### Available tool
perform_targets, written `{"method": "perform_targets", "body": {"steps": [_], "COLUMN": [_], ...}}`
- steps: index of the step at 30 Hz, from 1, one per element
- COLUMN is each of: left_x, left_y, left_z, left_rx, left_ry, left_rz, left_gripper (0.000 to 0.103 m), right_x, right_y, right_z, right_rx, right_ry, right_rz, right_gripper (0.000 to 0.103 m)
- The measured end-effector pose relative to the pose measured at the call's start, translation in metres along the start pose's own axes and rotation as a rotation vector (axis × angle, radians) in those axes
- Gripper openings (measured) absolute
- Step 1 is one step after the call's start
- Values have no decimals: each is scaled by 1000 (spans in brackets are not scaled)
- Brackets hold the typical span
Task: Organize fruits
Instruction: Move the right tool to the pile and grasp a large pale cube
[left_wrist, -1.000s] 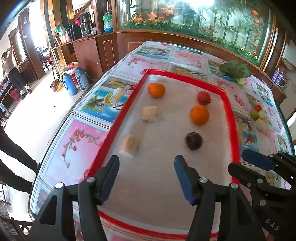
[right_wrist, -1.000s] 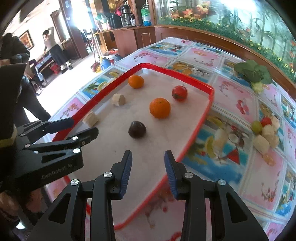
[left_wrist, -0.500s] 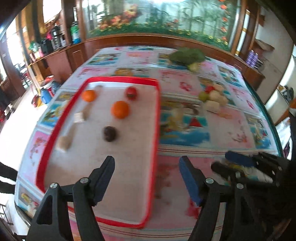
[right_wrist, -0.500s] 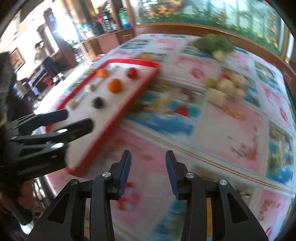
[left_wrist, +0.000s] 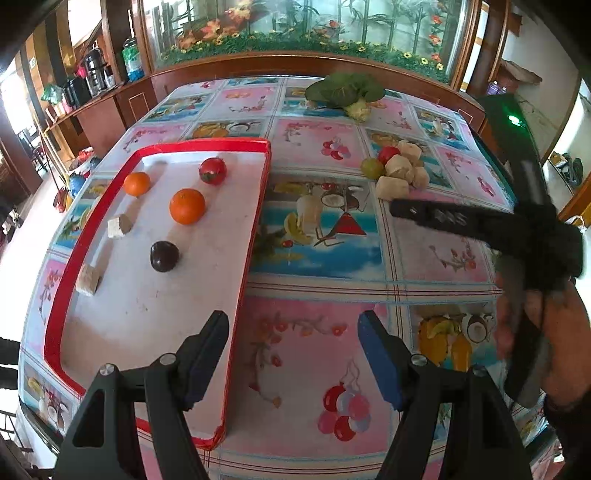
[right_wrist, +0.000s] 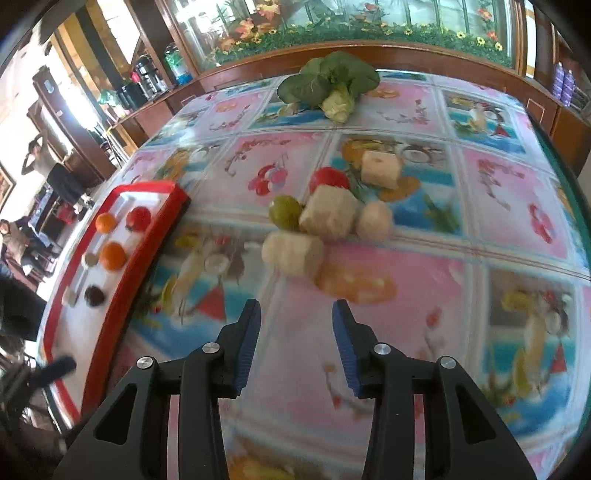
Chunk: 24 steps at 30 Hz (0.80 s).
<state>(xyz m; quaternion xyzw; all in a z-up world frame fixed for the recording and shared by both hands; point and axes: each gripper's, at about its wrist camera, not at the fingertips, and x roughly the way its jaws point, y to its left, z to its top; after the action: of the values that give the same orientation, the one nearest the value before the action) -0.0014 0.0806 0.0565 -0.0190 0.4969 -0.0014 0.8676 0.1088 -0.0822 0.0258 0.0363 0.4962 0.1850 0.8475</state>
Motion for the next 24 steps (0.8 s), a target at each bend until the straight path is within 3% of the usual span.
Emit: {"method": "perform_targets", "body": {"steps": [4,6,8,10,11,19,24], "left_x": [1,2,3,6,7,29,56], "left_y": [3,4,4,2,1,-28,-53], "left_z": [0,1,2,5,6,30,59], "left_rx": [-10,-16,-21,-20,-19,45,36], "left_ry": [4,7,13,24,24,29,48], "left_rz": [7,6,1,-1,-5,-15,-45], "left_gripper": [75,75,75,75,75,75,75], "right_x": [19,21,22,23,23,-5,-31], "right_y": [8,12,12,11,10,-31,-64], "right_z": [9,13,13,14,14,-3,-28], "right_rx": [8,14,29,23,19,41,21], "right_ry": [-4,-19,-31,-52,-56,-58,-65], "right_rz": [-41,-44,-51,-76,-88,-44,-94], "right_gripper": [41,53,54,49,39,36,37]}}
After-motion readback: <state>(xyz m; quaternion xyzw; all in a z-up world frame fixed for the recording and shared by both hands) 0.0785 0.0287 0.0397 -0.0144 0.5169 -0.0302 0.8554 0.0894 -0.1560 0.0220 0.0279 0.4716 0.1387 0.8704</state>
